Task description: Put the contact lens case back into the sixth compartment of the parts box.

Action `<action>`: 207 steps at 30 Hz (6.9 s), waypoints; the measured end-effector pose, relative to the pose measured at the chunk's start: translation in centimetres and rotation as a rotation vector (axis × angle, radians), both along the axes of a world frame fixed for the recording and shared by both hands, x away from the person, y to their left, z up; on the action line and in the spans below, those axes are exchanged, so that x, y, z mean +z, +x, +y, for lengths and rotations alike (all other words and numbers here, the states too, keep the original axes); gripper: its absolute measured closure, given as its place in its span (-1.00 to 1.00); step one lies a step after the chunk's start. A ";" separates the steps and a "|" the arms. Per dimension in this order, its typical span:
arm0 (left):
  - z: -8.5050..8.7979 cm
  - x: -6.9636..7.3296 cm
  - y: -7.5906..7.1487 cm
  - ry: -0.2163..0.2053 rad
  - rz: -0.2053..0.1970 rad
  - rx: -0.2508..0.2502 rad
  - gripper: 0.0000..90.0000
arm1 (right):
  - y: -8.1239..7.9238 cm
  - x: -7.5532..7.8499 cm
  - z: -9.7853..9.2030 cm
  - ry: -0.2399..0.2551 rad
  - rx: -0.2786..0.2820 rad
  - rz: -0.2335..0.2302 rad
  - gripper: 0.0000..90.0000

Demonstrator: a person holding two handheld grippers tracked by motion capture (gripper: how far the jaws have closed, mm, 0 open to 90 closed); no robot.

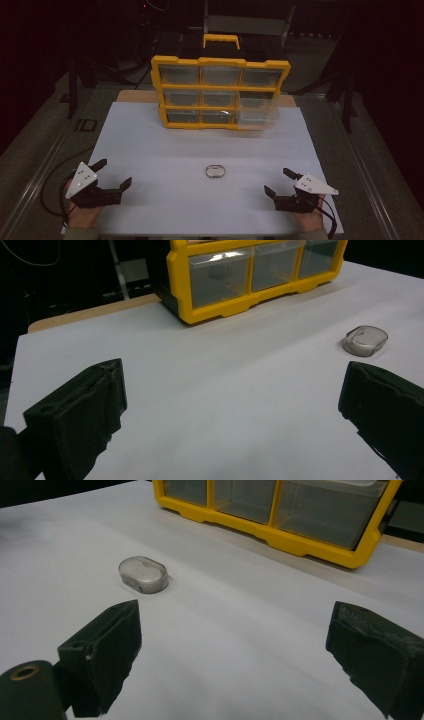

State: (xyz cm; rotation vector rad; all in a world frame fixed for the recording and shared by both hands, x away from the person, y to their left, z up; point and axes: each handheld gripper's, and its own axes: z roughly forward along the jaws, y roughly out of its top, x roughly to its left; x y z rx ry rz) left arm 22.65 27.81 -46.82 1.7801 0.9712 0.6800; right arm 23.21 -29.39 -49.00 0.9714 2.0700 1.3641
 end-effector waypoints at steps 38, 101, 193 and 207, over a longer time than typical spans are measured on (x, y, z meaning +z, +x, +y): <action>-3.4 3.8 3.8 0.103 0.030 -0.116 -1.00 | 0.4 -0.4 0.1 -0.002 0.014 0.012 -0.83; -13.4 5.4 11.1 0.338 0.119 -0.413 -1.00 | 0.7 -0.4 0.3 -0.029 0.025 0.026 -0.83; -25.1 -0.9 15.1 0.595 0.419 -0.653 -1.00 | 0.8 -0.5 0.1 -0.030 0.042 0.034 -0.83; -26.8 -2.5 14.9 0.616 0.483 -0.727 -0.54 | 0.8 -0.6 0.2 -0.029 0.046 0.038 -0.83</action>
